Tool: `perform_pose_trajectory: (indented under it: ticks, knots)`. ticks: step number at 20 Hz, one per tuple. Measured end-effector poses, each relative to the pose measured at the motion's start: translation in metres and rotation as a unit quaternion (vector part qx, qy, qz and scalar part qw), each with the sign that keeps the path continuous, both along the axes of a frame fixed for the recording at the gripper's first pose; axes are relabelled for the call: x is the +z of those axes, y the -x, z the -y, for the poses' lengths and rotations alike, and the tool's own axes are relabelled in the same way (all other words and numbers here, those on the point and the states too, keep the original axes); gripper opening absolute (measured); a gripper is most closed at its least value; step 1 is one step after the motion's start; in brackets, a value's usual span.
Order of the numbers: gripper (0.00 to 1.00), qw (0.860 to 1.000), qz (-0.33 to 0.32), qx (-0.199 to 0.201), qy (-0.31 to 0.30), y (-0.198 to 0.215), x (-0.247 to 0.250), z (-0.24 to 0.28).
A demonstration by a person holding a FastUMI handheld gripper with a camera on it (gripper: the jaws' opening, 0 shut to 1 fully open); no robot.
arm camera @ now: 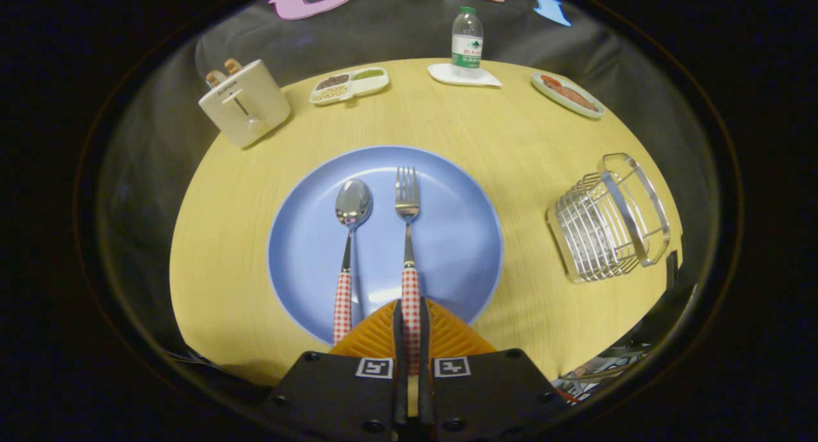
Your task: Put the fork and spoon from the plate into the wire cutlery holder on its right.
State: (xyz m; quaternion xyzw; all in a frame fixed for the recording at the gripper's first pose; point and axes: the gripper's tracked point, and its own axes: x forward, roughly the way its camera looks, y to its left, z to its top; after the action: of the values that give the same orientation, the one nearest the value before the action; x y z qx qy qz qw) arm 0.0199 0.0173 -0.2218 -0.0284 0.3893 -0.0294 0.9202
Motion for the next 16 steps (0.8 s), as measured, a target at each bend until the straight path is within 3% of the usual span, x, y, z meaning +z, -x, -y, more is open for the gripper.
perform_pose_trajectory:
  ticks: [8, 16]
  knots:
    - [0.09, 0.999, 0.021, 0.016, -0.033, 0.031, 0.083, 0.031]
    - [0.09, 0.998, -0.038, -0.011, 0.038, 0.076, 0.117, 0.134]
